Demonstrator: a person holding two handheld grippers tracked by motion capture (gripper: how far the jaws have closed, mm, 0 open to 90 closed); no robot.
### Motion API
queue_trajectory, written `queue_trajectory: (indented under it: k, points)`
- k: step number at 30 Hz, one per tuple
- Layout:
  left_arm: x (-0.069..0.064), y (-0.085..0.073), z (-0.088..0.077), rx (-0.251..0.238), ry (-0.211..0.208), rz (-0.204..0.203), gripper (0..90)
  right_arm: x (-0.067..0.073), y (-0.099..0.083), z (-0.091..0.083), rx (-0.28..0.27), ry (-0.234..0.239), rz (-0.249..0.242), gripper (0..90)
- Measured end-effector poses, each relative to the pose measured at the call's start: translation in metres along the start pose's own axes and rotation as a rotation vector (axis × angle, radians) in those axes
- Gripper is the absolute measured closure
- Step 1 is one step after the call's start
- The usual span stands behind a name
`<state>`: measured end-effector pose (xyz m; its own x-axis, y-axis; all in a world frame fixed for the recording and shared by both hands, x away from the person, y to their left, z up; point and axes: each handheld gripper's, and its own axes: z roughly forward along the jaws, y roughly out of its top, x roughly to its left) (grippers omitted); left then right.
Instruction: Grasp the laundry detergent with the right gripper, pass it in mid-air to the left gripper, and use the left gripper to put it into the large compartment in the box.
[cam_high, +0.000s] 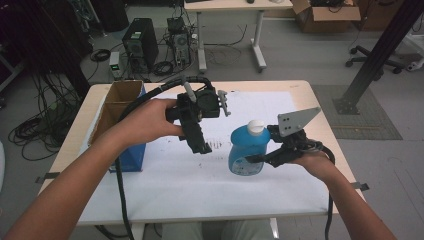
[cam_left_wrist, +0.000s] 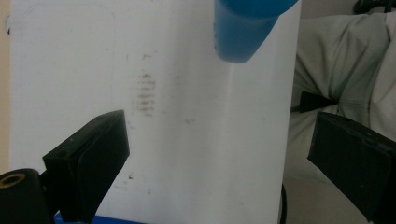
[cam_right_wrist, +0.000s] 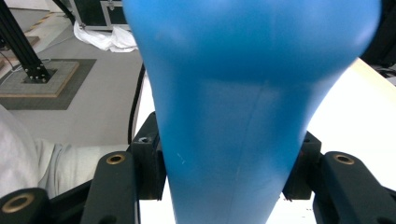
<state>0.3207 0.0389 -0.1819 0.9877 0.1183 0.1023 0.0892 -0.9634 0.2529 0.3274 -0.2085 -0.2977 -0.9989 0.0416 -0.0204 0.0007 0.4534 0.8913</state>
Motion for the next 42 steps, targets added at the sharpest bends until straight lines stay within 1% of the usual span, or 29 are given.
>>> queue_trajectory:
  k: [5,6,15,26,30,32,39,41,42]
  points:
    - [-0.004,0.002,0.0,0.003,-0.006,0.007,5.4,0.0,0.003,0.006,0.007,0.012,-0.005,45.1]
    - [-0.005,0.003,0.0,0.001,-0.013,0.01,5.3,0.0,0.004,0.01,0.009,0.018,-0.008,45.1]
    - [-0.006,0.005,-0.002,-0.004,-0.018,0.012,5.3,-0.001,0.008,0.024,0.032,0.043,-0.022,45.1]
    - [-0.009,0.016,-0.006,-0.011,-0.023,0.039,5.1,-0.005,0.013,0.043,0.046,0.067,-0.035,45.2]
    - [-0.008,0.018,-0.006,-0.016,-0.025,0.038,5.1,-0.005,0.014,0.049,0.053,0.072,-0.038,45.2]
    - [-0.007,0.019,-0.006,-0.014,-0.025,0.035,5.0,-0.006,0.015,0.051,0.055,0.072,-0.041,45.2]
    - [-0.007,0.024,-0.001,-0.001,-0.022,0.049,5.0,-0.007,0.018,0.055,0.052,0.075,-0.044,45.1]
    - [-0.006,0.024,0.001,-0.002,-0.025,0.047,4.9,-0.007,0.018,0.056,0.052,0.076,-0.043,45.1]
    - [-0.006,0.025,0.003,-0.001,-0.028,0.038,4.9,-0.007,0.019,0.056,0.051,0.074,-0.046,45.1]
